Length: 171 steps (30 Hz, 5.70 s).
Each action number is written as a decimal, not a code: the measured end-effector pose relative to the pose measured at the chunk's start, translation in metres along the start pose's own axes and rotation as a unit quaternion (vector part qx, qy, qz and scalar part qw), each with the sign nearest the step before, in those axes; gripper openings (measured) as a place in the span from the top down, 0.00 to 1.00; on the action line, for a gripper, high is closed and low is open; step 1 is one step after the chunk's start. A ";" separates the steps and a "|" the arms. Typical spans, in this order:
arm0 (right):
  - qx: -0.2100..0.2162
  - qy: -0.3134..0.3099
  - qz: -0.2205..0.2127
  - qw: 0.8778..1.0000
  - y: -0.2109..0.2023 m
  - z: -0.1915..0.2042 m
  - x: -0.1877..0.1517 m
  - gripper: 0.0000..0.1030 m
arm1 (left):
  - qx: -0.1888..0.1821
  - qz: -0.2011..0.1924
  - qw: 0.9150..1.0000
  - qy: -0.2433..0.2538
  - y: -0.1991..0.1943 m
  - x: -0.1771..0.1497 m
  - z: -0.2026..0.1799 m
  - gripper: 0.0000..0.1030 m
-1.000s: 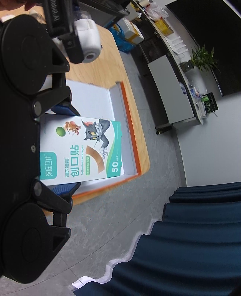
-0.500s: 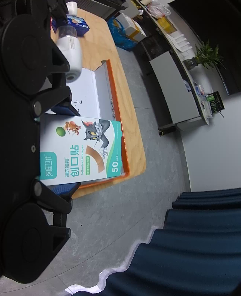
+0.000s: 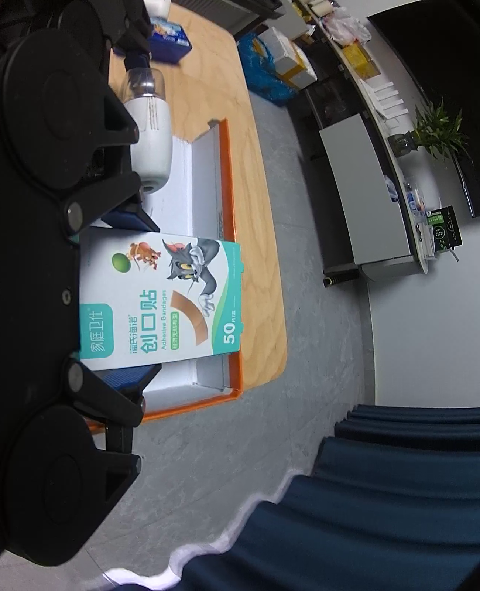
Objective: Organize rigid objects
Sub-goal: 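Carry both items to the white tray and lower them inside, then open both tools to release the items and withdraw from the tray, then grasp the white charger with left tool while right tool grasps the black key fob, then carry the charger and key fob over the white tray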
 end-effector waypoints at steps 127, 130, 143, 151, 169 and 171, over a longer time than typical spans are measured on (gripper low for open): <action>0.150 -0.129 0.008 0.980 -0.119 0.261 -0.136 0.05 | 0.059 -0.047 0.995 -0.066 -0.170 -0.154 0.245 0.59; 0.157 -0.151 0.010 0.976 -0.111 0.279 -0.130 0.08 | 0.073 -0.057 0.993 -0.075 -0.177 -0.150 0.253 0.59; 0.124 -0.187 0.019 0.974 -0.077 0.310 -0.118 0.57 | 0.070 -0.070 0.990 -0.098 -0.183 -0.146 0.266 0.59; 0.119 -0.172 -0.010 0.978 -0.101 0.291 -0.115 0.57 | 0.058 -0.078 0.991 -0.096 -0.189 -0.142 0.258 0.59; 0.061 -0.081 -0.115 0.988 -0.190 0.190 -0.082 0.57 | -0.015 -0.120 0.992 -0.033 -0.214 -0.098 0.157 0.59; 0.051 -0.073 -0.125 0.988 -0.197 0.178 -0.080 0.57 | -0.025 -0.122 0.992 -0.018 -0.215 -0.092 0.141 0.59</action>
Point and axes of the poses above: each gripper's, at about its wrist camera, not at the fingertips, and y roughly the way its jaws point, z to its left, x to its top, the point moved 4 cm from there along y, roughly the way its jaws point, and after that the axes turned 10 degrees about -y, right-handed, at the moved point
